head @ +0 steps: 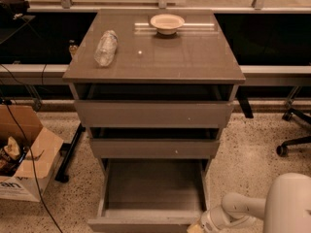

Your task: Close bottom drawer

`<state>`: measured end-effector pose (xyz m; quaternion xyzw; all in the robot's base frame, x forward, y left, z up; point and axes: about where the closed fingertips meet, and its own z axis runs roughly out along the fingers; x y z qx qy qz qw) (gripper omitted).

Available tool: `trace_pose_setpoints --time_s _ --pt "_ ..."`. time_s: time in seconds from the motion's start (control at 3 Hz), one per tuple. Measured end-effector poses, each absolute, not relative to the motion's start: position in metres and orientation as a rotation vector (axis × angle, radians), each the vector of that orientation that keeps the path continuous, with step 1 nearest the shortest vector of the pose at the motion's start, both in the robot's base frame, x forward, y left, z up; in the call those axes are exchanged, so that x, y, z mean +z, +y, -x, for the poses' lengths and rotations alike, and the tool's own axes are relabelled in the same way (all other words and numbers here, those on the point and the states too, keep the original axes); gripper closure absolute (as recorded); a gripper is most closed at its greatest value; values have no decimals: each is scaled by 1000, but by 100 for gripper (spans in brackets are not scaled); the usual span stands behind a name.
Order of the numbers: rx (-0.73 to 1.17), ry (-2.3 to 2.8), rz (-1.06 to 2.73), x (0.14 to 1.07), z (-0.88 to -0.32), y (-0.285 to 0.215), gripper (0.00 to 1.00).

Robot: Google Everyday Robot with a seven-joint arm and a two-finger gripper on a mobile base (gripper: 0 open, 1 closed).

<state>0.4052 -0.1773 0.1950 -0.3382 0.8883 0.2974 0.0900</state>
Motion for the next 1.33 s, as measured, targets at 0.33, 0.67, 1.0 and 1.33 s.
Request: trace_pose_setpoints --time_s 0.33,0.67,1.0,1.33 --pt "892 2632 985 186 -413 -176 100" --pt "885 2625 986 185 -415 -175 100" --pt "815 2559 994 179 -431 -164 100" --pt "784 2458 1032 176 -466 -144 100"
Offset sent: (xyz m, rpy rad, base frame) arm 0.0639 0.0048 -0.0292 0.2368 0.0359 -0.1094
